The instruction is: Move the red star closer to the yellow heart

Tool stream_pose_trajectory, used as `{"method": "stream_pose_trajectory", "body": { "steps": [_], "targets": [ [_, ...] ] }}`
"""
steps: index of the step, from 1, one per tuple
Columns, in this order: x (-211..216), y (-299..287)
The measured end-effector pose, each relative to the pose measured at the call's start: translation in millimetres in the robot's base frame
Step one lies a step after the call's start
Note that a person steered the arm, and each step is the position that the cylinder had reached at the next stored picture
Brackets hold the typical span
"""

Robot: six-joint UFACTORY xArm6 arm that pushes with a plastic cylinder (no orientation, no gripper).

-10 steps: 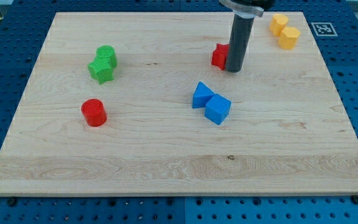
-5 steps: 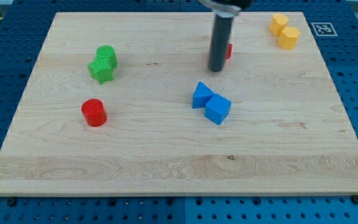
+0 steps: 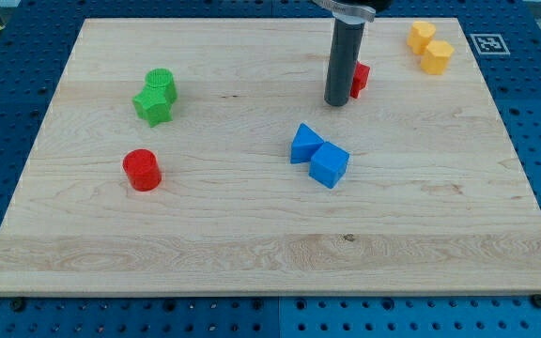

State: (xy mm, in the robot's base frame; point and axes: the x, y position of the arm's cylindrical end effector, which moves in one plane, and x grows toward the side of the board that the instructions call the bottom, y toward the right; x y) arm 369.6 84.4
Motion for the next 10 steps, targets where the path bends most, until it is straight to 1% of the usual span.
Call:
{"method": "stream_pose_trajectory", "body": {
  "steps": [3,6,7,8,9,10],
  "targets": [
    [-3.3,-0.4],
    [-27.6,-6.5],
    [-31.0,7.3],
    [-5.9,8.1],
    [-25.8,7.0],
    [-32.4,12.5]
  ]
}}
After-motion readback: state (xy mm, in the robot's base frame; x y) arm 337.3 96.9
